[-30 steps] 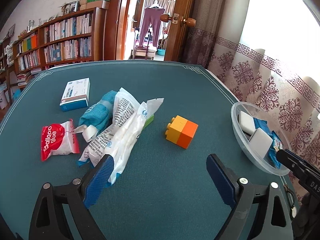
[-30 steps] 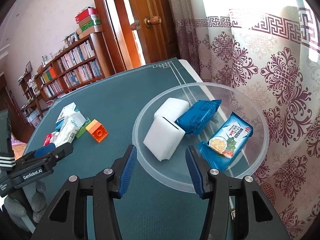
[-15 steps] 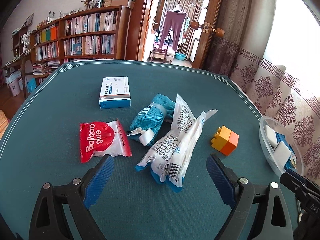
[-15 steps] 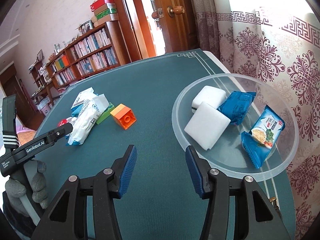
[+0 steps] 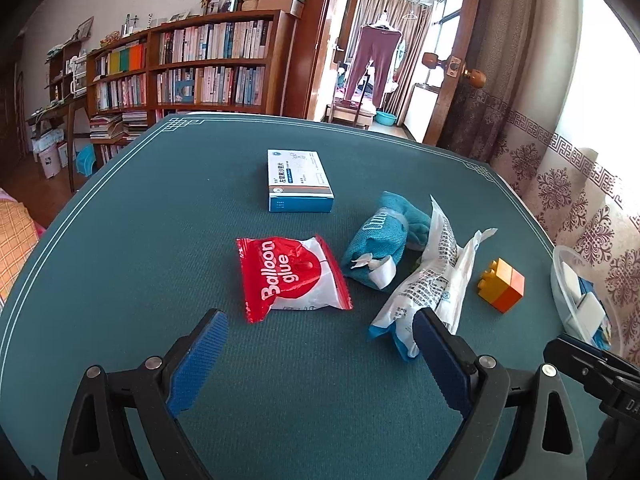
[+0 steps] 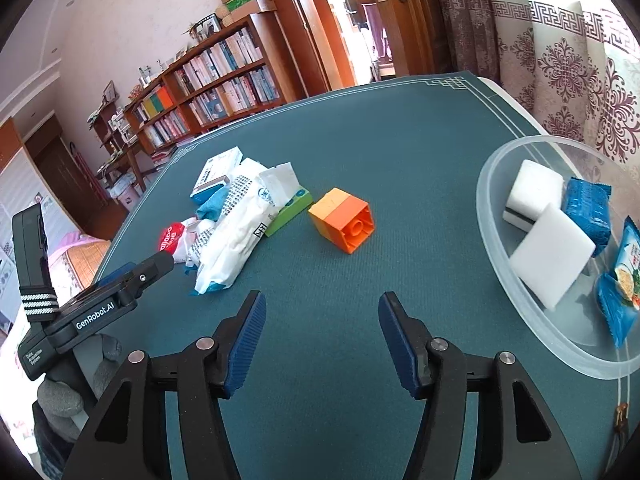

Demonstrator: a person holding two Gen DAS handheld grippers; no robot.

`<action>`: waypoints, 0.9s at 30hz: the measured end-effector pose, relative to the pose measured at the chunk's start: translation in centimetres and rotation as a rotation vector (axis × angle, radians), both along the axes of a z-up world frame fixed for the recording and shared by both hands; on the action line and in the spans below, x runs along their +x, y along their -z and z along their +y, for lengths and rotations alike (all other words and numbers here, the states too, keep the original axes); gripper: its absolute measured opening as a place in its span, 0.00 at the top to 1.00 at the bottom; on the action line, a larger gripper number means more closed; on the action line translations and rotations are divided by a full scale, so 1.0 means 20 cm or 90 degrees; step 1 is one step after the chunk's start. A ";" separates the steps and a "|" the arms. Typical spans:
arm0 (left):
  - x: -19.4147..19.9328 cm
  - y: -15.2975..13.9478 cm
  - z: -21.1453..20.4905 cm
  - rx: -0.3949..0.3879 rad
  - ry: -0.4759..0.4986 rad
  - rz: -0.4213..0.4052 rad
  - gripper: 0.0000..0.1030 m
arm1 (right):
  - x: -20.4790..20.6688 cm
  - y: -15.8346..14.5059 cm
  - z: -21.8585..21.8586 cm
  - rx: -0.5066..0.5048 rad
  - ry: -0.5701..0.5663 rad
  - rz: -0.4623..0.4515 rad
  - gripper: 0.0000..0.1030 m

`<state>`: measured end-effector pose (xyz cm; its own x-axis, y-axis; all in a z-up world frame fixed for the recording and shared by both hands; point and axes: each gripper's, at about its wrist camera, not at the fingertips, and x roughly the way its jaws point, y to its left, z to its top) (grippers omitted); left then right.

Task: Organize objects
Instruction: 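Move both grippers toward the red glue bag and remaining items, then grasp the white wrapped wipes bag with the right gripper and lift it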

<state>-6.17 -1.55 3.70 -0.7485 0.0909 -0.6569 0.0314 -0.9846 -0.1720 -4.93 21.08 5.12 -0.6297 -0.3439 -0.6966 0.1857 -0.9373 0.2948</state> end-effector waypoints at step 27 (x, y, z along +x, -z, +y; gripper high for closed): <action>0.00 0.09 -0.20 0.039 -0.116 -0.031 0.07 | -0.46 0.05 -0.49 -0.016 -0.002 -0.053 0.38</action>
<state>-6.23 -5.62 1.98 -0.7241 -0.0023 -0.6897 0.2178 -0.9496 -0.2256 -14.06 11.32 4.18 -0.5688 -0.3640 -0.7376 0.1629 -0.9288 0.3327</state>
